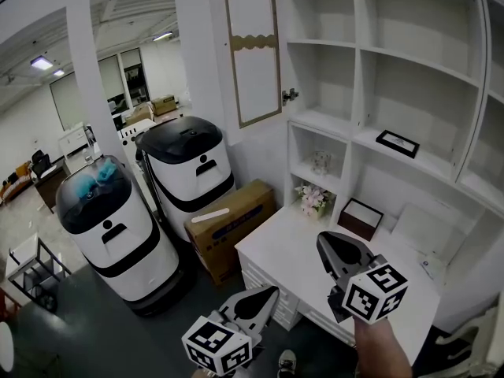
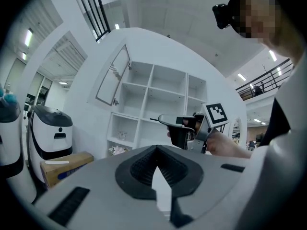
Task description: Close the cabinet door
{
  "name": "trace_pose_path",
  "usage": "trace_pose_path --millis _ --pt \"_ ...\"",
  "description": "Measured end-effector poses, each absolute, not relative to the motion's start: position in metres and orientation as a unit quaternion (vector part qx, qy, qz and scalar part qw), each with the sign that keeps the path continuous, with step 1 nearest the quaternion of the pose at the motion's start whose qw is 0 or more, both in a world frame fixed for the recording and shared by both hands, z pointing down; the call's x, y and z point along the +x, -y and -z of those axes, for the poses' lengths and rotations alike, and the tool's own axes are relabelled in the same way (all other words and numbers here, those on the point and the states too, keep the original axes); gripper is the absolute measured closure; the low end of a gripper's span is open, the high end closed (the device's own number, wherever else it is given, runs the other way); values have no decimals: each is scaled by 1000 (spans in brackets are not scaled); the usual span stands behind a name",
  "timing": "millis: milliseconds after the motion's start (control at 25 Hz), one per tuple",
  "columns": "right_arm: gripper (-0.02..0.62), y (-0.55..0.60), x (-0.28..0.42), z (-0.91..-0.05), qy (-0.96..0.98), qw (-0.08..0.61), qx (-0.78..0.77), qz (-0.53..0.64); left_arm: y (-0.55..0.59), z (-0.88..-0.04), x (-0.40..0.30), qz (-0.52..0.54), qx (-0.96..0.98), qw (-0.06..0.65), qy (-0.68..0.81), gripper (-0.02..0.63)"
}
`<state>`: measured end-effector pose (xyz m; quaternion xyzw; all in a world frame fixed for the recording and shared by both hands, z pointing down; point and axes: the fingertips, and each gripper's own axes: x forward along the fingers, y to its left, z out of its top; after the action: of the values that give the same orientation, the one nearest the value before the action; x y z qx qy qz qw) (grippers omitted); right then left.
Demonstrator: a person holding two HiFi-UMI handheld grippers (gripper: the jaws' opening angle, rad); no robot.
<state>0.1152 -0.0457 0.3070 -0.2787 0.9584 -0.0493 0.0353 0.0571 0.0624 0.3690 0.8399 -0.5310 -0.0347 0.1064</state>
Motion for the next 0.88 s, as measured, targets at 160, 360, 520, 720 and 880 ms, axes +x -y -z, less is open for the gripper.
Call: trace_pose_path --millis 160,360,520,720,880 --pt "591 52 109 -310 -960 32 -274 50 -57 -371 51 36 837 107 536 604" --pt "591 60 100 -310 -961 29 -269 51 -49 -372 42 36 834 109 540 604" --pt "591 70 94 -311 -962 28 -265 53 -39 -373 36 37 831 110 544 604" --pt "591 83 82 -310 -964 27 -257 54 -26 -370 26 41 828 108 549 604" --pt "591 94 73 -308 -966 27 -252 53 -16 -369 17 45 824 107 555 604"
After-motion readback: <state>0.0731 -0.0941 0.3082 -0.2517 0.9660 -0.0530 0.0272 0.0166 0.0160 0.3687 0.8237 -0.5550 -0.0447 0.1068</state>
